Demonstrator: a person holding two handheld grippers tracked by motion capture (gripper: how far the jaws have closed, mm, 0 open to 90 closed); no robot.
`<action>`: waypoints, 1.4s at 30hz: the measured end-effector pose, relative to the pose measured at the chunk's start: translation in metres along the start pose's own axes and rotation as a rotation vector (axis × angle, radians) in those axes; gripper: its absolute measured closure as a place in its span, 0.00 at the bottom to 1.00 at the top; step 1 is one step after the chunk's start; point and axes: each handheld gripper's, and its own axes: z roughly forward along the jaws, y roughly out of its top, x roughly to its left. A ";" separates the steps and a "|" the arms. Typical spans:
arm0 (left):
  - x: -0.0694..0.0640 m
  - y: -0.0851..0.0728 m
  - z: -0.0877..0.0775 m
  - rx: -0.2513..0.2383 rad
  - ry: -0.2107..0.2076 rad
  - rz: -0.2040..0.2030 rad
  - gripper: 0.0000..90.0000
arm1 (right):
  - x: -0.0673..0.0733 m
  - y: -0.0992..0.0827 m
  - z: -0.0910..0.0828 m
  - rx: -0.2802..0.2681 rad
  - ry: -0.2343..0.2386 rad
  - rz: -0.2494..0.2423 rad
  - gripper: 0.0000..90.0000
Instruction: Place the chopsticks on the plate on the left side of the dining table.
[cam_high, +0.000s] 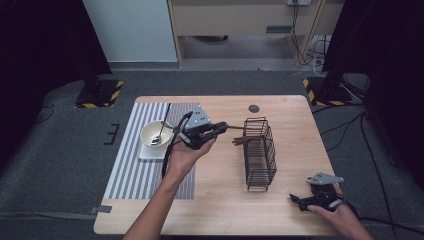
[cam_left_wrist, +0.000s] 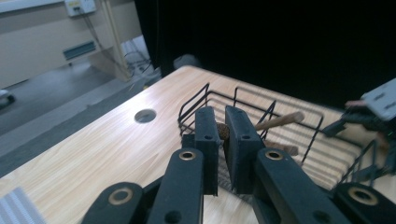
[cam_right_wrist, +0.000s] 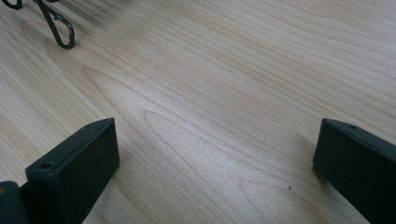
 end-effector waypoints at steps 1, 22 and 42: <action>0.000 0.000 -0.001 -0.006 -0.001 0.000 0.93 | 0.000 0.000 0.000 0.000 0.000 0.000 0.00; 0.014 -0.002 -0.031 -0.207 -0.075 -0.118 0.93 | 0.000 0.000 0.000 0.001 0.001 0.000 0.00; 0.022 -0.025 -0.030 -0.335 0.132 -0.315 0.93 | 0.000 0.000 0.000 0.001 0.000 0.001 0.00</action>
